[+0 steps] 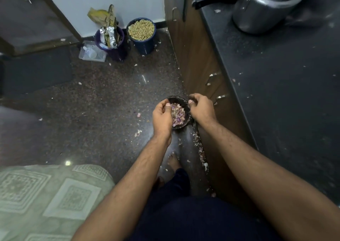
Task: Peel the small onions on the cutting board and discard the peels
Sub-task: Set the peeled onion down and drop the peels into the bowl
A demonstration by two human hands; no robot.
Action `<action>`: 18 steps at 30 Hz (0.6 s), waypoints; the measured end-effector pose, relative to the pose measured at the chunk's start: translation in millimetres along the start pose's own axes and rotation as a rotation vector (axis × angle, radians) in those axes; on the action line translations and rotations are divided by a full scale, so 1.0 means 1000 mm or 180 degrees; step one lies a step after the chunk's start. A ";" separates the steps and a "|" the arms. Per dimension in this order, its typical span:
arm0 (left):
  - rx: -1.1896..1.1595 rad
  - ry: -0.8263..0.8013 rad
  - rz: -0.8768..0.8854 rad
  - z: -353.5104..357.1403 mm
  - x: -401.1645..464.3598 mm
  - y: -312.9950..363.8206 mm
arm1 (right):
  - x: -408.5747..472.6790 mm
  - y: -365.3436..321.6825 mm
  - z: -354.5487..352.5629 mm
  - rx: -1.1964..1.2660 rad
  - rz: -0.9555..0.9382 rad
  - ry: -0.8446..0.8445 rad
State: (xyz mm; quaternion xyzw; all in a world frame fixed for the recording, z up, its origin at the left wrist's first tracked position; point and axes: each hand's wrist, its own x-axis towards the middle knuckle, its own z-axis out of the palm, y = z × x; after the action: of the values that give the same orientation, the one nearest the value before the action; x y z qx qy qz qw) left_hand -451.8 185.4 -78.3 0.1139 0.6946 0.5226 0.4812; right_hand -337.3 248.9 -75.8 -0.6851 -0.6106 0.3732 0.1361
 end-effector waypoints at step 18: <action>0.1956 -0.1289 0.1969 0.045 -0.204 -0.050 | -0.218 0.098 -0.130 -0.0049 -0.0476 0.1466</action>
State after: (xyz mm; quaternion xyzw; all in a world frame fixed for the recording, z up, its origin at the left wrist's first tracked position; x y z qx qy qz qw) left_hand -295.0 56.8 -7.3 0.5515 0.6427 0.3791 0.3728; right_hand -171.8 58.6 25.8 -0.7061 -0.6152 0.1914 0.2937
